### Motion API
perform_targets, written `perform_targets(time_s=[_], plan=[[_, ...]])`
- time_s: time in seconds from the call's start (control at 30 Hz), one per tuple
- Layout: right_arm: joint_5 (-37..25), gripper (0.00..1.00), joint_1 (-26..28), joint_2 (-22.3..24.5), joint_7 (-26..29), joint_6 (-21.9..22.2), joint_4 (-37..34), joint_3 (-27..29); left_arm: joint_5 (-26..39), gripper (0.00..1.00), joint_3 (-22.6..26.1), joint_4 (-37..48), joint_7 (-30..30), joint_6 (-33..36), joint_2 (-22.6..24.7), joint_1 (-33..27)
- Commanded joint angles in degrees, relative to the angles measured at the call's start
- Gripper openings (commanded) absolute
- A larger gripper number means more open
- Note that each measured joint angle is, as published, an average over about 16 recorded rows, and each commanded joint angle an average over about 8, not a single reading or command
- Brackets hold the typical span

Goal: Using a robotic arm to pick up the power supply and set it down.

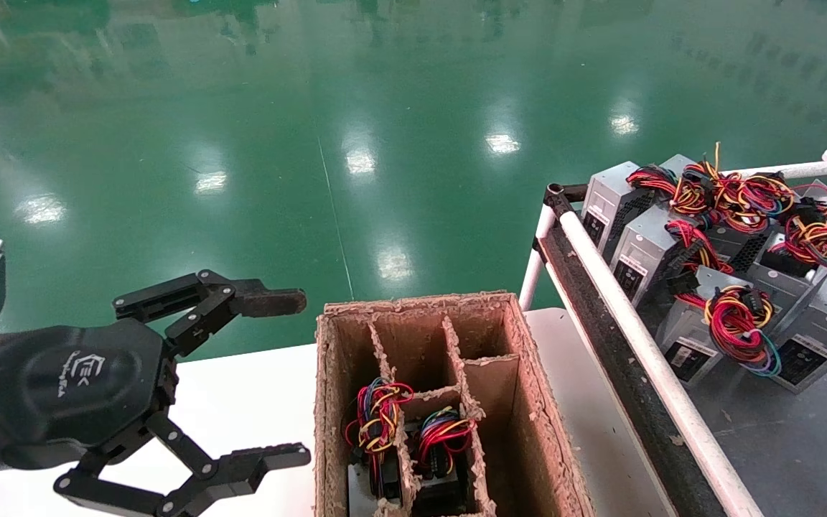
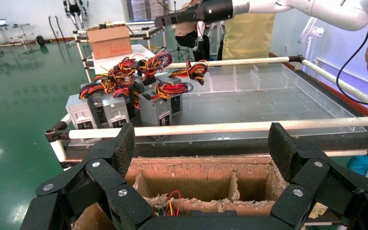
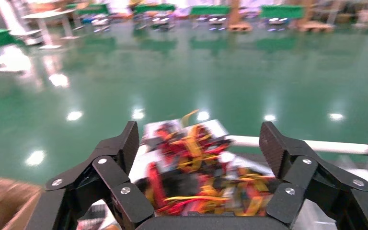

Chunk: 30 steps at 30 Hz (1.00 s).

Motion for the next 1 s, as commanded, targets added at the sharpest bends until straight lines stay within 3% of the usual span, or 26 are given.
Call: perform_targets(time_s=[0.03, 1.0], plan=[[0.4, 1.0, 0.5, -0.5, -0.3, -1.1, 0.9, -0.9, 0.0, 1.0, 0.0, 0.0, 0.0, 0.0, 0.0, 0.0], [6.2, 1.0, 7.7, -7.5, -4.5, -16.5, 13.4, -13.6, 0.0, 1.0, 0.0, 0.0, 0.0, 0.0, 0.0, 0.0]])
